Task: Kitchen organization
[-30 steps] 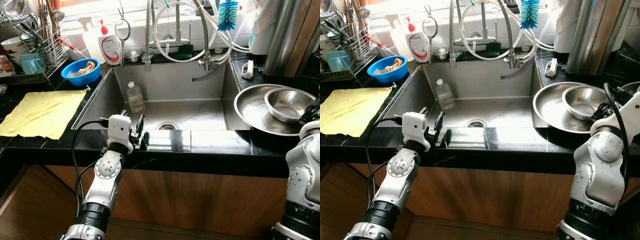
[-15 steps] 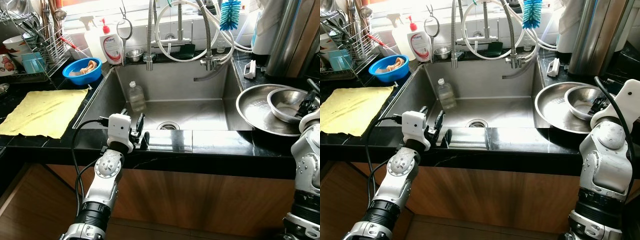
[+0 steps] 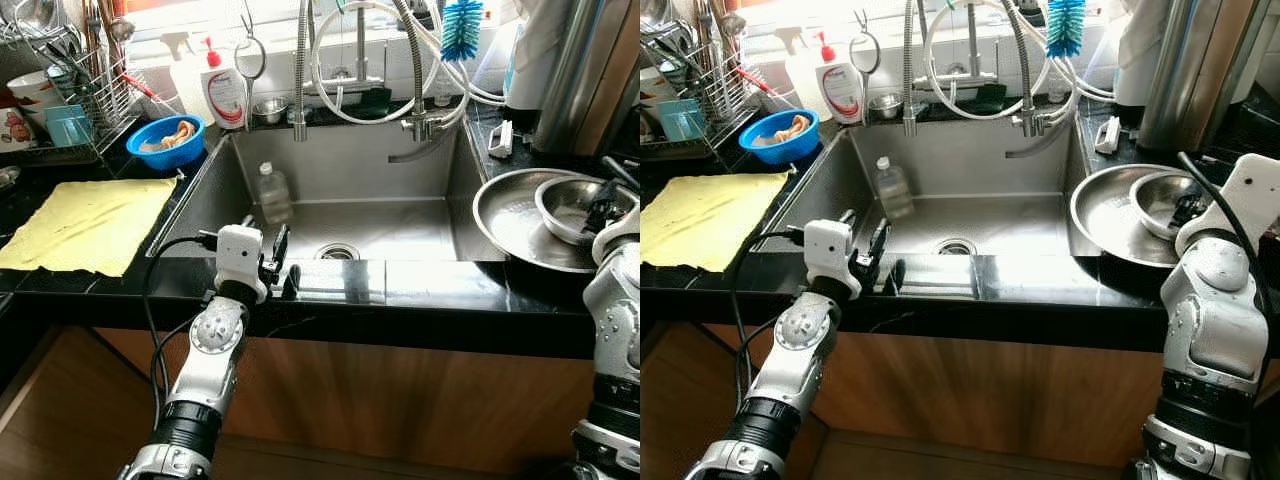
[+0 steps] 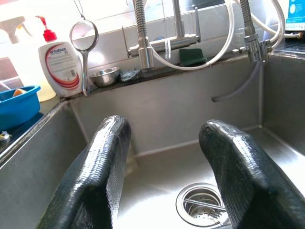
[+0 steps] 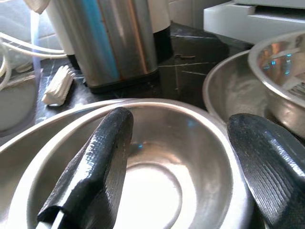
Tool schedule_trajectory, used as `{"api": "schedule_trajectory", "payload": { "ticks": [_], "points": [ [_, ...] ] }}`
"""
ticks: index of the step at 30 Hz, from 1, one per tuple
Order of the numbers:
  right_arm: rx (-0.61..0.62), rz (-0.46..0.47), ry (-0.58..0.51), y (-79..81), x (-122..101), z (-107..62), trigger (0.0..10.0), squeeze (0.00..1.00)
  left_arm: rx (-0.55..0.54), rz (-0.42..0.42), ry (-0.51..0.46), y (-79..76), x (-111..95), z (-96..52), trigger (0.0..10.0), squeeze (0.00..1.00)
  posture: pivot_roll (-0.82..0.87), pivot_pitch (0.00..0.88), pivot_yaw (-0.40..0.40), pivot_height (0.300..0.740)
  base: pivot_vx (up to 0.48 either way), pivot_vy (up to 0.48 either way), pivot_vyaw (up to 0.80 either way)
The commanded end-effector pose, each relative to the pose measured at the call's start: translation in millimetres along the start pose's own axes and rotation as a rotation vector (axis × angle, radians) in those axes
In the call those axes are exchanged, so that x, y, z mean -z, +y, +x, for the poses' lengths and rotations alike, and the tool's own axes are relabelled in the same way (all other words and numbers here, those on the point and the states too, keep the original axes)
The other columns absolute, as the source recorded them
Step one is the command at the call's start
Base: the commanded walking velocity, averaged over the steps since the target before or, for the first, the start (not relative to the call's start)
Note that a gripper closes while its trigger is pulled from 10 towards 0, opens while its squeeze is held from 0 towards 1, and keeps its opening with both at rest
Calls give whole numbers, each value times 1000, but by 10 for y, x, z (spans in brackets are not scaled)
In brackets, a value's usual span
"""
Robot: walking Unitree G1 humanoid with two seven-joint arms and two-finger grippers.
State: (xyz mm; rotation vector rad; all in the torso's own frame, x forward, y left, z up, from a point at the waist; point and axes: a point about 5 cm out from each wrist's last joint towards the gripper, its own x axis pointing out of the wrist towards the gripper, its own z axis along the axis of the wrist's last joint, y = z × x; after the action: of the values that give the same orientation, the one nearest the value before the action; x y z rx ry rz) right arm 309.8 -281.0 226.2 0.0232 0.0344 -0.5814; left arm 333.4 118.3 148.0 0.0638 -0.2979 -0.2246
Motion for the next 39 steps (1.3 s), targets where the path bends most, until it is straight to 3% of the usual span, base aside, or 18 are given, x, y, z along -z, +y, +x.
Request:
{"api": "schedule_trajectory", "payload": {
  "ticks": [1,28,39],
  "points": [
    [-49,-2,14,105,-3,-6,10000,0,-19,13,-8,75,-24,5,10000,0,-292,0,139,740,0,0,0],
    [-286,-39,67,472,84,-82,10000,0,-7,44,-7,82,-30,13,10000,0,-285,0,137,740,0,0,0],
    [-362,5,-9,591,-52,-123,10000,0,-15,51,-11,104,-40,22,10000,0,-287,0,141,740,0,0,0]
  ]
}}
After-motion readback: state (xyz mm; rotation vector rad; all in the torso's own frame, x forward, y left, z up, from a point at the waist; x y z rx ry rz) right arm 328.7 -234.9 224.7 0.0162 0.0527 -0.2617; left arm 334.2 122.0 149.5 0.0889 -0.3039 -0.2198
